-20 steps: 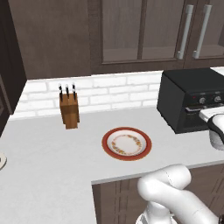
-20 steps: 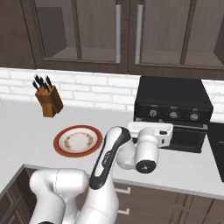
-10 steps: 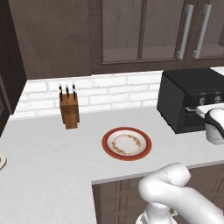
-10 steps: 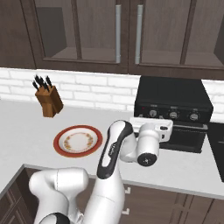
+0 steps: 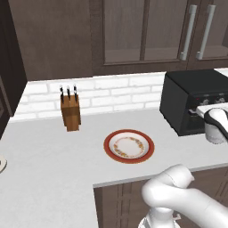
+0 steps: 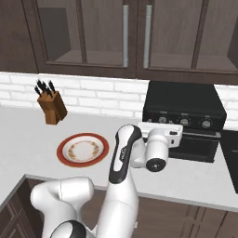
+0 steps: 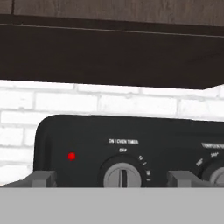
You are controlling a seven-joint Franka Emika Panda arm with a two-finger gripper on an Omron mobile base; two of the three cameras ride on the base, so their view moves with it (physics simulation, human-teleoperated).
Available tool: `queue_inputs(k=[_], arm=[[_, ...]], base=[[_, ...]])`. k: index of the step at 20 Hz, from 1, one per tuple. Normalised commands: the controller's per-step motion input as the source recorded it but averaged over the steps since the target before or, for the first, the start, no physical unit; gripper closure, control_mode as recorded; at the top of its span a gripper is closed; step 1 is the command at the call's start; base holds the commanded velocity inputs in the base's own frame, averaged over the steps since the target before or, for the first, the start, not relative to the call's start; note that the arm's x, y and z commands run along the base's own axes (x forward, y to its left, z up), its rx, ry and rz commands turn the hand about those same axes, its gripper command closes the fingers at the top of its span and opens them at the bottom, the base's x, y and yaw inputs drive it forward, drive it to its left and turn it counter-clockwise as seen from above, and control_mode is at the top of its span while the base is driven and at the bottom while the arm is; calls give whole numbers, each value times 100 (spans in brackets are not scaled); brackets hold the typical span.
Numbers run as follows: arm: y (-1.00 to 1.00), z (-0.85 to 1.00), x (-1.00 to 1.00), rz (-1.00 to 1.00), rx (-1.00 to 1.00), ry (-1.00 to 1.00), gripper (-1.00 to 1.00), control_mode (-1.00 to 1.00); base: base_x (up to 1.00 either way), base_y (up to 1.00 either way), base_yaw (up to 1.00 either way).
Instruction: Pick up the kebab skewer and baguette bread, and place them inside the toaster oven. Close the toaster oven door and start by setting the timer.
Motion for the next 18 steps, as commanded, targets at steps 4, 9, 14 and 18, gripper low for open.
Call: queue_inputs(k=[4, 9, 14, 18], arm=[[0, -4, 10, 0, 0, 0, -100, -100], [-5, -2, 10, 0, 0, 0, -100, -100], [-19, -1, 1, 0, 0, 0, -100, -100], [-16, -6, 0, 0, 0, 0, -100, -100]], base=[[0, 0, 0], [0, 0, 0], [0, 0, 0], [0, 0, 0]])
